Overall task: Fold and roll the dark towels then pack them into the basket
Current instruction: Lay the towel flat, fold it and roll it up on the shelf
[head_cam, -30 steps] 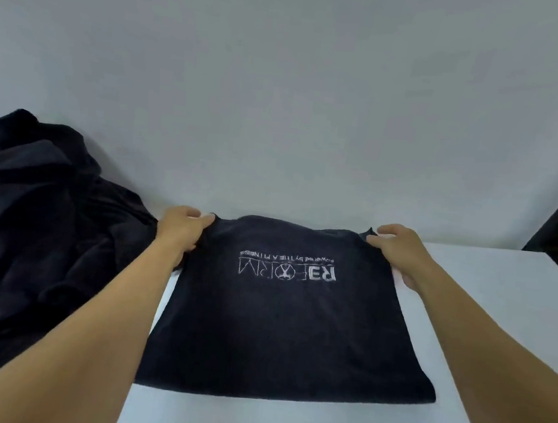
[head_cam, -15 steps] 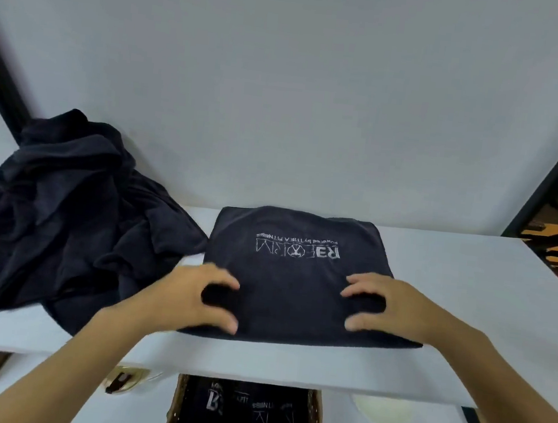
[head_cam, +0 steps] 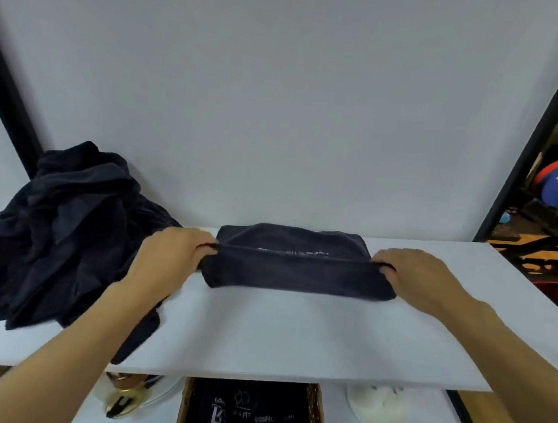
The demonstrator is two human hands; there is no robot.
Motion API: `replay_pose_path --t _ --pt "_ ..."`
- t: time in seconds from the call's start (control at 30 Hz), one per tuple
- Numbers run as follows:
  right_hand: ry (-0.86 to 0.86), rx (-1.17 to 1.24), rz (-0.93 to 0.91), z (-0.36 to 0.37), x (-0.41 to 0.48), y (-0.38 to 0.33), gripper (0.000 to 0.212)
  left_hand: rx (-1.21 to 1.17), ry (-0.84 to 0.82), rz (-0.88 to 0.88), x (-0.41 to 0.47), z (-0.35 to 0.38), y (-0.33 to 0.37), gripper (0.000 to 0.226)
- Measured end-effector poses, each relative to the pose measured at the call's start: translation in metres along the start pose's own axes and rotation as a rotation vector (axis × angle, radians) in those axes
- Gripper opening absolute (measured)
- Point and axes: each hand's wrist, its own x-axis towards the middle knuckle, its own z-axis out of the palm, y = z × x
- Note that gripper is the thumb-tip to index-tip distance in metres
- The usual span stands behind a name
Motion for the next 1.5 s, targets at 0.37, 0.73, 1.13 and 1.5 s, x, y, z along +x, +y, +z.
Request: replay_pose_path --t 0.37,0.73,1.13,1.5 --pt "0.709 0.34 0.127 -0.155 0.144 0.002 0.027 -0.759 0.441 -0.24 0.189 -0.089 0.043 0.025" --pt "0.022 0.645 0.019 -0.173 0.031 -0.005 0.023 -0.695 -0.262 -0.188 0.087 -0.111 0.025 0.016" --pt "-1.021 0.299 0.17 -0.022 -0.033 -0.014 0.015 -0.147 -1.25 -0.263 -0.018 -0.012 0.024 0.007" --pt "-0.178 0.523 0.517 0.049 0.07 0.018 0.045 -0.134 -0.323 -0.539 0.054 0.096 0.015 0.053"
